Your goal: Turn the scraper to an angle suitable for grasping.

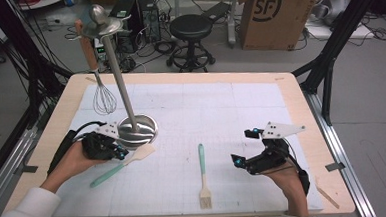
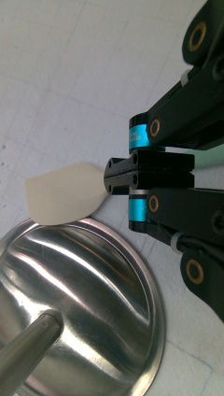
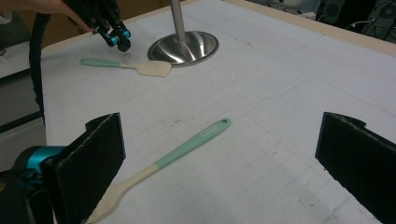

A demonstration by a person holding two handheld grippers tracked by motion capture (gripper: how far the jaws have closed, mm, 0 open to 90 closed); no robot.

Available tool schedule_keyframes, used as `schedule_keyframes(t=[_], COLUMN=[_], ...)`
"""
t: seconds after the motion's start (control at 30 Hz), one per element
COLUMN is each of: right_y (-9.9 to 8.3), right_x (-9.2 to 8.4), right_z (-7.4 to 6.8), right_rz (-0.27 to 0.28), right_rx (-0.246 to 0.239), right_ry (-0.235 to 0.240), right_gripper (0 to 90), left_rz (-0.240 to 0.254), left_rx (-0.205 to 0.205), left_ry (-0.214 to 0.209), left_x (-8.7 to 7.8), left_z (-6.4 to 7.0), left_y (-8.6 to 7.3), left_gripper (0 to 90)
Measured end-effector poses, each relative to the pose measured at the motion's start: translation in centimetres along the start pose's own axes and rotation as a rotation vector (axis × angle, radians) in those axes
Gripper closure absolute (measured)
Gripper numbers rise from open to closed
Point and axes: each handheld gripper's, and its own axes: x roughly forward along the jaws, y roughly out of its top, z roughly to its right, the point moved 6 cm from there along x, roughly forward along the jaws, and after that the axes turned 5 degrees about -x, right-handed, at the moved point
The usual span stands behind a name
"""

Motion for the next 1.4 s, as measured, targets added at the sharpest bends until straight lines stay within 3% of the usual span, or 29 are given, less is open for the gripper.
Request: schedule_keyframes(t=[0.47,0.8,1.4], right_y=[0.0,0.1,0.2], right_x=[-0.1,-0.2,-0.3], right_z=[0.0,0.0,-0.1], right_rz=[0.004,0.007,0.01], right_rx=[0.006,0.006,0.001], right_ry=[0.001,-0.001,-0.001], right_gripper=[0.0,0.0,0.0], left_rz=[-0.064,-0.073,-0.091], left_rx=[-0.001,-0.003,0.067], left_ry=[0.004,0.003,-0.055], left_x=[1.9,2.5,3.5], left_z=[-0.2,0.0,2.2], left_y=[0.5,0.7,1.8], left_gripper=[89.9,89.9,89.9])
